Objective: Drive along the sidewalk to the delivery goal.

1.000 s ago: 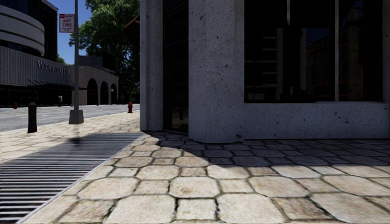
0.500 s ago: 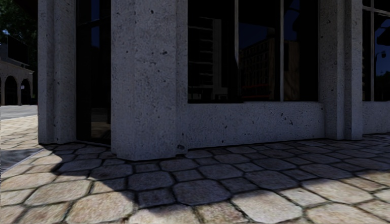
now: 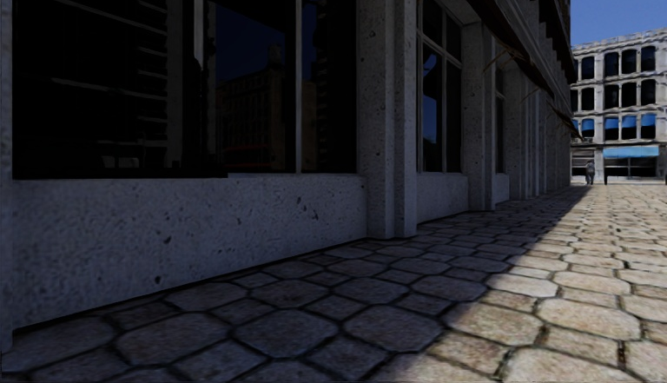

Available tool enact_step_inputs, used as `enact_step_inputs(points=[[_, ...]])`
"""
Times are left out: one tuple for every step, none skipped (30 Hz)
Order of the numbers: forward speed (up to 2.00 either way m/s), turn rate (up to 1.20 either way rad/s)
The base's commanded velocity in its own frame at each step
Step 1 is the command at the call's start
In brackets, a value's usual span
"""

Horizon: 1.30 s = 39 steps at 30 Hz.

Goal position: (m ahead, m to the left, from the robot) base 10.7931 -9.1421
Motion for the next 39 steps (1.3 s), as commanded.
enact_step_inputs(points=[[2.0,-1.2],[2.0,-1.2],[2.0,-1.2],[2.0,-1.2],[2.0,-1.2],[2.0,-1.2],[2.0,-1.2],[2.0,-1.2],[2.0,-1.2],[2.0,-0.82],[2.0,0.0],[2.0,0.0],[2.0,0.0],[2.0,0.0],[2.0,0.0],[2.0,0.0],[2.0,0.0],[2.0,0.0],[2.0,0.0],[2.0,0.0],[2.0,0.0],[2.0,0.0],[2.0,0.0],[2.0,0.0],[2.0,0.0],[2.0,0.0],[2.0,0.0],[2.0,0.0],[2.0,0.0],[2.0,0.0],[2.0,0.0],[2.0,0.0],[2.0,0.0],[2.0,0.0],[2.0,0.0],[2.0,0.0],[2.0,0.0],[2.0,-0.44],[2.0,-0.44]])
